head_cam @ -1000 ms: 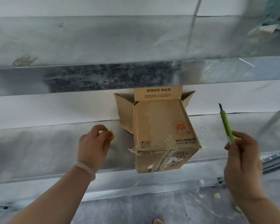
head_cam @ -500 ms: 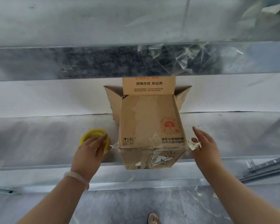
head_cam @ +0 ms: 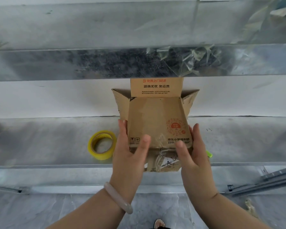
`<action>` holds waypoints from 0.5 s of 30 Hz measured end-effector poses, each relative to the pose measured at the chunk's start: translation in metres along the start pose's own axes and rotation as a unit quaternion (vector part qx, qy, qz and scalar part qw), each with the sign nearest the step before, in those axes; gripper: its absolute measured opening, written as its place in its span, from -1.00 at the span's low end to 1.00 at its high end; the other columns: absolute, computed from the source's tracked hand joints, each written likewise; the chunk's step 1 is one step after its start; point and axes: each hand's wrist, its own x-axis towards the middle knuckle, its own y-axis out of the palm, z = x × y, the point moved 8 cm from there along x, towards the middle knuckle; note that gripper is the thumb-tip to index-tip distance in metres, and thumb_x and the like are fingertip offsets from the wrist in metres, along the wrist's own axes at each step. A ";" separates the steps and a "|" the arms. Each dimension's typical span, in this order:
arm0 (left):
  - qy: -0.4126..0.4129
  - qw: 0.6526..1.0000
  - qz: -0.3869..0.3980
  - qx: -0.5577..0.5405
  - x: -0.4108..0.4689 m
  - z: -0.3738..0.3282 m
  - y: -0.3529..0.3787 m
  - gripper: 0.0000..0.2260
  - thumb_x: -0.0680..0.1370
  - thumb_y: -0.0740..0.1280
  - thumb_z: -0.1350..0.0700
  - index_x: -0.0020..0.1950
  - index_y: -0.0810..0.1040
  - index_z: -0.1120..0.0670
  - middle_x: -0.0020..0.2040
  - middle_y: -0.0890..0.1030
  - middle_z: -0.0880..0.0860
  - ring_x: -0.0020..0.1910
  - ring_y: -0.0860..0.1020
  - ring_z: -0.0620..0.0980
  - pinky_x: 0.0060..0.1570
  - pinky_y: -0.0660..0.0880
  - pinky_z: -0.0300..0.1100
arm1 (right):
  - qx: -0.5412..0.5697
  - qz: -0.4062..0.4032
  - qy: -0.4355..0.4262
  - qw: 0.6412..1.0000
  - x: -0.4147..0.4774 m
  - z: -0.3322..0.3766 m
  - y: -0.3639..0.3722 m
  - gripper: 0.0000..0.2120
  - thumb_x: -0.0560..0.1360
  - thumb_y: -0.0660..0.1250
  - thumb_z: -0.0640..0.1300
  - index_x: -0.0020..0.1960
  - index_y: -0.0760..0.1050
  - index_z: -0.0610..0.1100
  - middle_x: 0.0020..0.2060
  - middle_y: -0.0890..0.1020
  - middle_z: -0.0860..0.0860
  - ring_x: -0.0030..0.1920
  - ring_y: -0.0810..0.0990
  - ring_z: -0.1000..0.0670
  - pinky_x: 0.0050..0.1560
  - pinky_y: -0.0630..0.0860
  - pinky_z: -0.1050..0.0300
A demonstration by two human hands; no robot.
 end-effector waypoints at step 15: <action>0.110 0.990 0.049 0.078 0.008 -0.002 -0.008 -0.57 0.63 0.09 -0.12 0.50 0.12 -0.25 0.52 0.24 -0.13 0.47 0.26 -0.10 0.42 0.27 -0.18 | -0.142 0.022 -0.119 0.982 0.009 0.012 -0.012 -0.66 0.66 0.10 0.04 0.39 0.23 0.32 0.41 0.39 0.19 0.37 0.32 0.35 0.35 0.36 0.36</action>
